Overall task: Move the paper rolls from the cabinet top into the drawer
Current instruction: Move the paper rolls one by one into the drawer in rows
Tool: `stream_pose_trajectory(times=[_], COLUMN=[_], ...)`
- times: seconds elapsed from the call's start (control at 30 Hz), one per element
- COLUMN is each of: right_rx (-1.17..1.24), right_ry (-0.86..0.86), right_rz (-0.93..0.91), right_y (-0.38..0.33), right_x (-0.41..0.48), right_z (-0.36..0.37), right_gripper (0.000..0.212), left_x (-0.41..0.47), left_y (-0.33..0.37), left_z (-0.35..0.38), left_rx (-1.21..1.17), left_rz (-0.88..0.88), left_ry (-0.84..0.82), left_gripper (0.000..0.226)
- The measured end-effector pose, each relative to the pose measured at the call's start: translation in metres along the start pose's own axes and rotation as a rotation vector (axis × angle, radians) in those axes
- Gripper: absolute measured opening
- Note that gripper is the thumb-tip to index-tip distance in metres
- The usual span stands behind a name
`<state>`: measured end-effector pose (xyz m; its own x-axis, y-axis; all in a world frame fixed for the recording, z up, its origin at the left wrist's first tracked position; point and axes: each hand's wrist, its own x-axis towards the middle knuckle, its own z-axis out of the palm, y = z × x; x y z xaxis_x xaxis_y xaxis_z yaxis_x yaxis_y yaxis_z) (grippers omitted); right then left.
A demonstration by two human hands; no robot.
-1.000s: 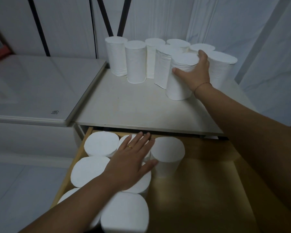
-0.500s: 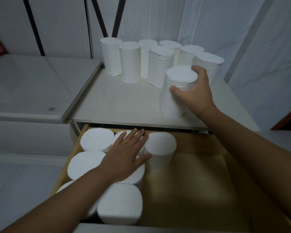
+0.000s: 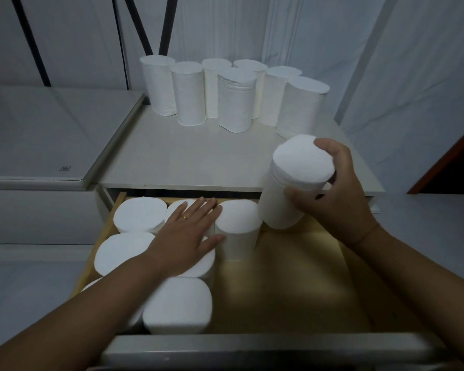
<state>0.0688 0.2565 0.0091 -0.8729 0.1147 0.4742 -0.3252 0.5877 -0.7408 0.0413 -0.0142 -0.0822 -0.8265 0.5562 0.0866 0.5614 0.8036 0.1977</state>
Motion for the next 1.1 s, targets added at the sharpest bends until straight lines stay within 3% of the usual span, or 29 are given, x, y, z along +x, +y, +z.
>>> stream_pose_trajectory(times=[0.37,0.6,0.73,0.93,1.1], right_rx=[-0.166,-0.132,-0.114,-0.218,-0.213], right_ry=[-0.173,-0.433,-0.477,-0.608,-0.734], right_rz=[-0.005,0.077,0.064,0.074,0.121], right_y=[0.059,0.081,0.091,0.101,0.094], right_x=[-0.030,-0.045,-0.048,-0.046,-0.040], right_z=[-0.011,0.007,0.014,0.007,0.000], right_gripper=[0.090,0.092,0.101,0.126,0.108], left_x=[-0.001,-0.002,-0.002,-0.002,-0.002], left_y=[0.002,0.004,0.004,0.004,0.005], left_z=[-0.003,-0.004,-0.004,-0.005,-0.005], left_rx=[-0.021,-0.017,-0.016,-0.004,0.019], left_rz=[-0.008,-0.010,-0.017,-0.014,-0.024], left_ry=[-0.005,-0.006,-0.013,-0.030,-0.035], left_gripper=[0.070,0.075,0.067,0.089,0.090])
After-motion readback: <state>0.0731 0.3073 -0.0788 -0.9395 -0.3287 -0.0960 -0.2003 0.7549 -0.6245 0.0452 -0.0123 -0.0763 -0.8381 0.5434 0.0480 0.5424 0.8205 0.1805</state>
